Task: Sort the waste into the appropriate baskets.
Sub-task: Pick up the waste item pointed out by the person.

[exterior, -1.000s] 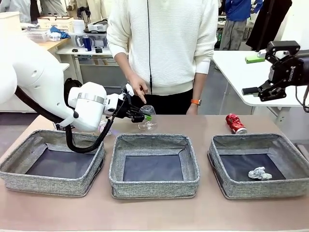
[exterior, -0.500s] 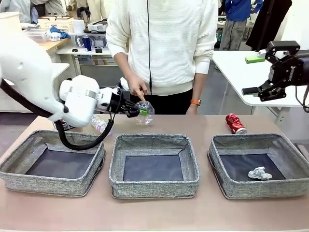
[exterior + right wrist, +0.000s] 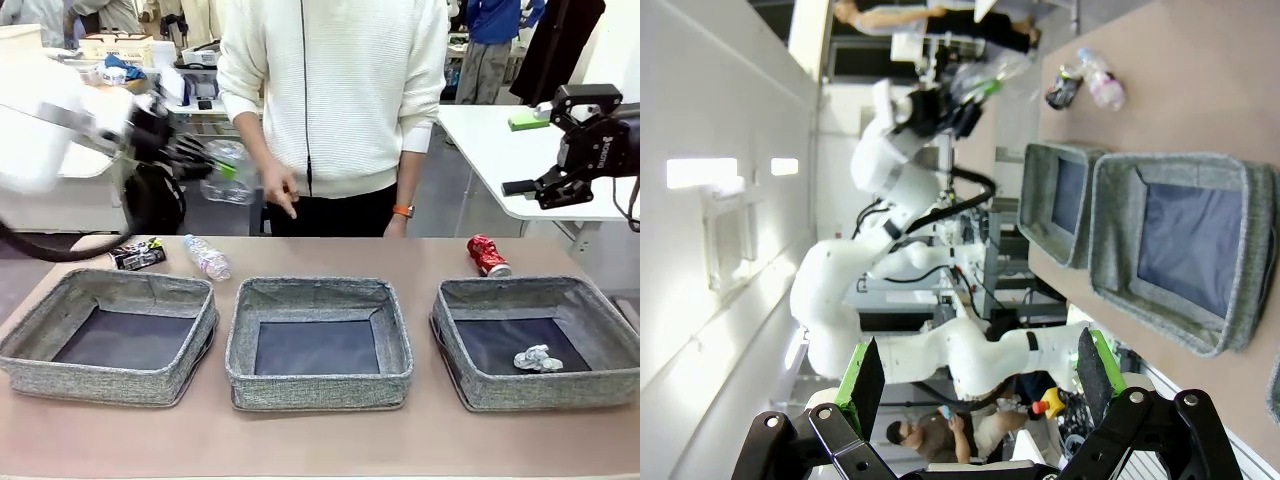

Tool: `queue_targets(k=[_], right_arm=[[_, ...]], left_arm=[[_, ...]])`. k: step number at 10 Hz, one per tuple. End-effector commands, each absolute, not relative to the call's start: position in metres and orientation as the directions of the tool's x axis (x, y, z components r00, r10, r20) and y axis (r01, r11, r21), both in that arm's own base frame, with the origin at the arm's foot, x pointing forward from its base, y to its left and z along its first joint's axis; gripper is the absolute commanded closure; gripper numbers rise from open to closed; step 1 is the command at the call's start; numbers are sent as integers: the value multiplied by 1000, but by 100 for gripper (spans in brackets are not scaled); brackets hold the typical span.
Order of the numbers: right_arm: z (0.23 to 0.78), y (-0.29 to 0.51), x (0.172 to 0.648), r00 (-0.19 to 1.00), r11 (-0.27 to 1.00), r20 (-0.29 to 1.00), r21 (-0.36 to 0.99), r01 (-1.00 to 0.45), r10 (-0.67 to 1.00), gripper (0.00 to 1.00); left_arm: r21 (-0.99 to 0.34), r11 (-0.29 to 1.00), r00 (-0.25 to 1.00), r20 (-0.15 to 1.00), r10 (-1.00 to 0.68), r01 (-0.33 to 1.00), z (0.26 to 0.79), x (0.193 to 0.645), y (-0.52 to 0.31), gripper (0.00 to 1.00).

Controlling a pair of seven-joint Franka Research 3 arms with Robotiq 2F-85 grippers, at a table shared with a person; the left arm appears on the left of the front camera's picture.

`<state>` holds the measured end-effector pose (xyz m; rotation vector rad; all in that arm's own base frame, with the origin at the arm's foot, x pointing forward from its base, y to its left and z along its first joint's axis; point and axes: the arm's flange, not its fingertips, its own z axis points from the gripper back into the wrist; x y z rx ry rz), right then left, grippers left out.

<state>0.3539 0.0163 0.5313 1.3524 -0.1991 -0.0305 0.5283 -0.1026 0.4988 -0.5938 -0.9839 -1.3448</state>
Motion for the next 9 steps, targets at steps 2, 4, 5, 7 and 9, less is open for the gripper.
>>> queue_targets(k=[2, 4, 5, 7, 9], right_arm=[[534, 16, 353, 985, 227, 106, 971, -73, -136, 0], [534, 16, 353, 985, 227, 106, 971, -73, -136, 0], [534, 16, 353, 985, 227, 106, 971, -73, -136, 0], [534, 16, 353, 985, 227, 106, 971, -73, -136, 0], [534, 16, 353, 985, 227, 106, 971, -73, -136, 0]], left_arm=[[-108, 183, 210, 621, -755, 977, 557, 484, -69, 100], [-224, 240, 314, 398, -862, 944, 526, 460, -74, 100], [-114, 79, 127, 521, -844, 990, 510, 455, -64, 100], [-117, 287, 306, 498, -811, 951, 540, 463, -57, 100], [-138, 248, 284, 467, -838, 959, 526, 460, -62, 99]])
